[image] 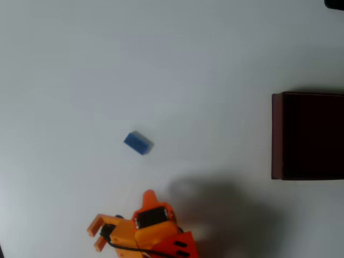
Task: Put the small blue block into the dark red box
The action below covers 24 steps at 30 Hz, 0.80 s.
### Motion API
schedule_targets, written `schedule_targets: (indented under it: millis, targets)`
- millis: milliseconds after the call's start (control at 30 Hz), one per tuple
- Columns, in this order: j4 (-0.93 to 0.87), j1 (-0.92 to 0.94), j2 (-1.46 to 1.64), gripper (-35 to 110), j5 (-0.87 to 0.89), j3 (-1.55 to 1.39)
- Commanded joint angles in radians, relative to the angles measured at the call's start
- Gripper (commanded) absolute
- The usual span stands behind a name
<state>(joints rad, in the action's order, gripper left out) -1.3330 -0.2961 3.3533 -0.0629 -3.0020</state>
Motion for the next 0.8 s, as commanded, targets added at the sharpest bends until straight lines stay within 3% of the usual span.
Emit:
schedule_targets:
  millis: [0,567,767]
  targets:
    - [-0.014,-0.009,0.003,0,0.002,-0.003]
    - [-0.014,-0.009,0.003,1,0.003,-0.003]
    - [-0.014,-0.002,0.005,10,0.175,0.009]
